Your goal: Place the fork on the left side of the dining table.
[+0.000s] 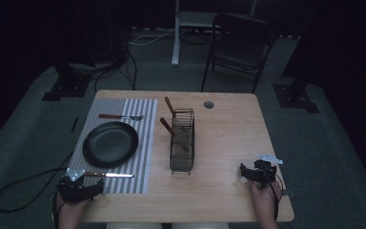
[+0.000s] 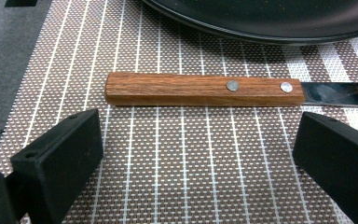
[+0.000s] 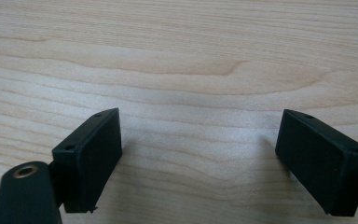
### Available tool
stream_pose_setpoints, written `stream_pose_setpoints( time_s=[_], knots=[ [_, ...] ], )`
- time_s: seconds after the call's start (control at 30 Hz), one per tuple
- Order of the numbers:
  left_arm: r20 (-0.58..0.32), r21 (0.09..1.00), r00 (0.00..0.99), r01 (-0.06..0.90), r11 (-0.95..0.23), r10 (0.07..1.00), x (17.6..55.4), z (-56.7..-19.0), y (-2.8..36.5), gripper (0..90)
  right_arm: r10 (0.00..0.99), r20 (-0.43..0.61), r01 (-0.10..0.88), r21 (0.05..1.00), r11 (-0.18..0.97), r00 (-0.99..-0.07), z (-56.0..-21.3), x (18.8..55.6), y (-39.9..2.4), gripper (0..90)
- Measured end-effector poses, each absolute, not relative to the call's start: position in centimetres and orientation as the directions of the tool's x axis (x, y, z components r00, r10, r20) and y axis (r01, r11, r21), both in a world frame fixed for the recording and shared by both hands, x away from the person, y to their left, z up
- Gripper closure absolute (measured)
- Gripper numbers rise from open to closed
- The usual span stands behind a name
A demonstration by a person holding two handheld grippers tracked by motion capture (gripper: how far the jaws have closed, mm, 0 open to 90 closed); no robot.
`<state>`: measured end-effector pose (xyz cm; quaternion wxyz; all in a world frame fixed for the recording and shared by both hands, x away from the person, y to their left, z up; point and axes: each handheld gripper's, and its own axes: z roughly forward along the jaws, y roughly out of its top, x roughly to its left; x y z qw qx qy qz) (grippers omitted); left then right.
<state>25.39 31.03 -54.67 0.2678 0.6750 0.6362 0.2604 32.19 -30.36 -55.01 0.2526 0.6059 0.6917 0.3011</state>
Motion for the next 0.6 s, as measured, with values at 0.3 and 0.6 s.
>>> stream_pose_setpoints(
  time_s=[0.3,0.6],
  knots=[
    [0.01,0.692,0.064,0.72,-0.053,0.998,25.21,-54.66,31.1,1.7,0.99,0.015,0.686,0.723,0.085,-0.138,-55.01,32.19,-30.36,14.1],
    [0.011,0.692,0.064,0.72,-0.054,0.998,25.22,-54.66,31.1,1.8,0.99,0.015,0.686,0.723,0.085,-0.138,-55.01,32.2,-30.35,14.1]
  ],
)
